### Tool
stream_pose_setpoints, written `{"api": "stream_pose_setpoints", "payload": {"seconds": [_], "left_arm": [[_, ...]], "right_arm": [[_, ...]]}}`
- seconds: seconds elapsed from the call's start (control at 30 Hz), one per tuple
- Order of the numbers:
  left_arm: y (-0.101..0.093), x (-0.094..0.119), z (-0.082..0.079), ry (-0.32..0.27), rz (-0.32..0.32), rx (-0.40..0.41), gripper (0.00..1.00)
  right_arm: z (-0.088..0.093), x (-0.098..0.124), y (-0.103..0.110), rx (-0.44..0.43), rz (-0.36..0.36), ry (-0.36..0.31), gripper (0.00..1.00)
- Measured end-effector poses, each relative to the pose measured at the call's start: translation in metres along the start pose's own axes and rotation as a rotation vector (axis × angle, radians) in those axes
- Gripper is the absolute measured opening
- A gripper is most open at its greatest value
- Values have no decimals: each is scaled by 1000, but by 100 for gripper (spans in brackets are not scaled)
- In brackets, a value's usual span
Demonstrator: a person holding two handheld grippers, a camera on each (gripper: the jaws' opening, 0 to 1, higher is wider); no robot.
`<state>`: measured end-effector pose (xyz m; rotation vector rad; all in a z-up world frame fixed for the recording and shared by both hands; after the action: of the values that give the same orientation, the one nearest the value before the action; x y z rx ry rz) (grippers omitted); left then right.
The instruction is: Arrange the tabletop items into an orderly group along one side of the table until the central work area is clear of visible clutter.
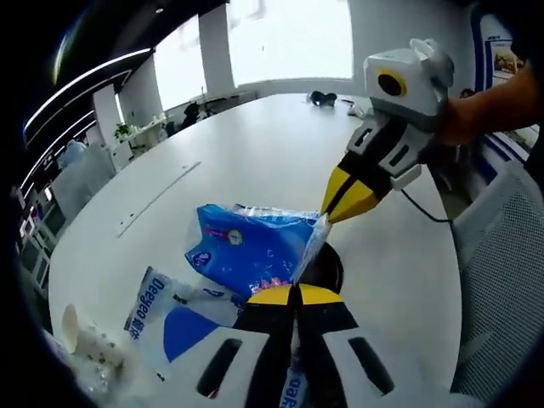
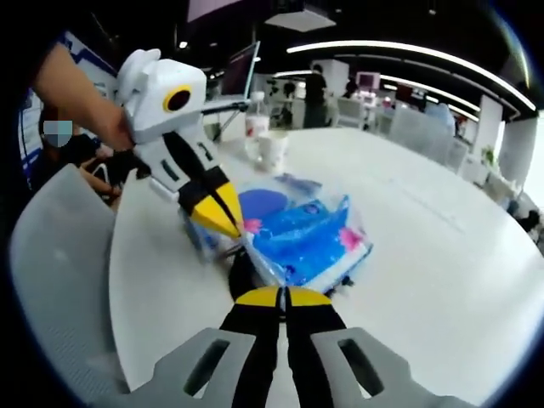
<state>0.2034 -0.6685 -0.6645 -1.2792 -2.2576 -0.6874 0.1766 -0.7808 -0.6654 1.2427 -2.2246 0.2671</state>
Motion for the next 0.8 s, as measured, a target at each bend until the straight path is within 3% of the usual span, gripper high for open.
{"api": "stream_pose_setpoints", "payload": {"seconds": [0.8], "left_arm": [[-15,-1,-28,-63,1,-43,0]], "right_arm": [[1,35,3,9,76,-20,0]]}}
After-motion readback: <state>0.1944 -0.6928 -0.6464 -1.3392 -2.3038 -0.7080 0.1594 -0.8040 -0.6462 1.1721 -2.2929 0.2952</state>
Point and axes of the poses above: the point that each gripper's makers call its tool centre point, and the gripper's own axes: x roughly backward along the fingers, y roughly to its left, z roughly out of its underside, the point moved 4 cm from there along x, roughly backward along the fingers, and after that the axes turned 13 degrees about -z, right-handed, at the moved point
